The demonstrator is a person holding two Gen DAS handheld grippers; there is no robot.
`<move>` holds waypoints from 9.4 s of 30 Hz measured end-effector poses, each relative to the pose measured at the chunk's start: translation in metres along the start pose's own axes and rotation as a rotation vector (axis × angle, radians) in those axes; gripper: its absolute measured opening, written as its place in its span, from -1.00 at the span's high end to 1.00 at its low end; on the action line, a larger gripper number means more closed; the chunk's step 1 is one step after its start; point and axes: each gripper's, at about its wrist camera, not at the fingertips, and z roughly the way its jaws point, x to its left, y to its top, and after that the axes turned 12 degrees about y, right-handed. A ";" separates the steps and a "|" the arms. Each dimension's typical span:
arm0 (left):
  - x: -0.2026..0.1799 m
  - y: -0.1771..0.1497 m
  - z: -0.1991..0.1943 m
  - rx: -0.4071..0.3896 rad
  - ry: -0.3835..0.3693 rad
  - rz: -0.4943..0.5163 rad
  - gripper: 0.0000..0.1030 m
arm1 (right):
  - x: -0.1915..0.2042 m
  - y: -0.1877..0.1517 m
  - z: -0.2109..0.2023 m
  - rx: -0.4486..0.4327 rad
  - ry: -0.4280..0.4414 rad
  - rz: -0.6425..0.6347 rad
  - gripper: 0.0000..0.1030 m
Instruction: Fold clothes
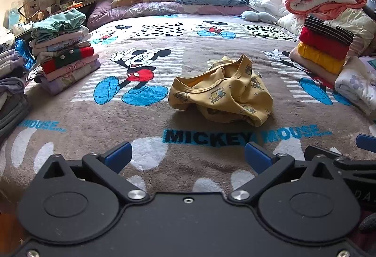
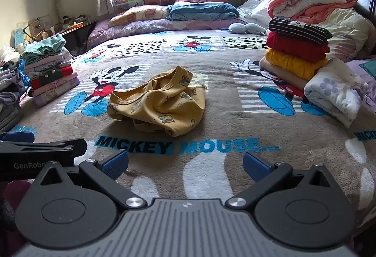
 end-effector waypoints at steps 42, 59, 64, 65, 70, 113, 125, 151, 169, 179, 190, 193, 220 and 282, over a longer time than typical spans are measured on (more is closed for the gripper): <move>-0.006 0.004 0.043 0.044 -0.039 -0.009 -1.00 | -0.026 -0.004 0.020 -0.096 0.118 -0.003 -1.00; 0.030 0.013 0.123 0.042 -0.213 -0.070 -1.00 | -0.069 0.035 0.096 -0.108 0.272 -0.091 -1.00; 0.032 0.025 0.146 0.001 -0.226 -0.001 -0.99 | -0.076 0.059 0.121 -0.087 0.292 -0.191 -0.99; 0.034 0.027 0.151 -0.007 -0.242 0.006 -0.98 | -0.078 0.065 0.126 -0.078 0.304 -0.204 -0.94; 0.036 0.036 0.174 -0.080 -0.307 0.091 -0.69 | -0.079 0.086 0.151 -0.010 0.325 -0.379 -0.64; 0.069 0.123 0.095 -0.384 -0.542 0.009 0.93 | -0.077 0.210 0.087 0.062 0.516 -0.810 0.80; 0.086 0.187 -0.013 -0.530 -0.515 0.145 0.95 | -0.060 0.248 -0.022 -0.114 0.460 -0.867 0.81; 0.056 0.308 0.096 -0.555 -0.306 0.250 0.95 | -0.056 0.346 0.097 -0.260 0.341 -0.781 0.81; -0.001 0.022 0.126 -0.346 -0.357 0.644 0.95 | -0.068 0.046 0.131 0.072 0.380 -0.933 0.81; 0.002 -0.023 0.101 -0.351 -0.356 0.773 0.99 | -0.037 -0.014 0.113 0.143 0.389 -1.020 0.80; 0.020 -0.038 0.103 -0.157 -0.384 0.498 0.56 | -0.038 -0.037 0.095 0.183 0.366 -1.033 0.81; 0.038 -0.025 0.116 -0.064 -0.366 0.239 -0.09 | -0.034 -0.046 0.095 0.198 0.327 -1.037 0.60; 0.053 -0.063 0.134 0.216 -0.402 -0.438 0.39 | -0.139 -0.059 0.104 -0.047 0.399 0.531 0.86; 0.078 0.115 0.347 0.138 -0.431 -0.576 0.96 | -0.082 -0.052 0.145 -0.126 0.641 0.119 -0.30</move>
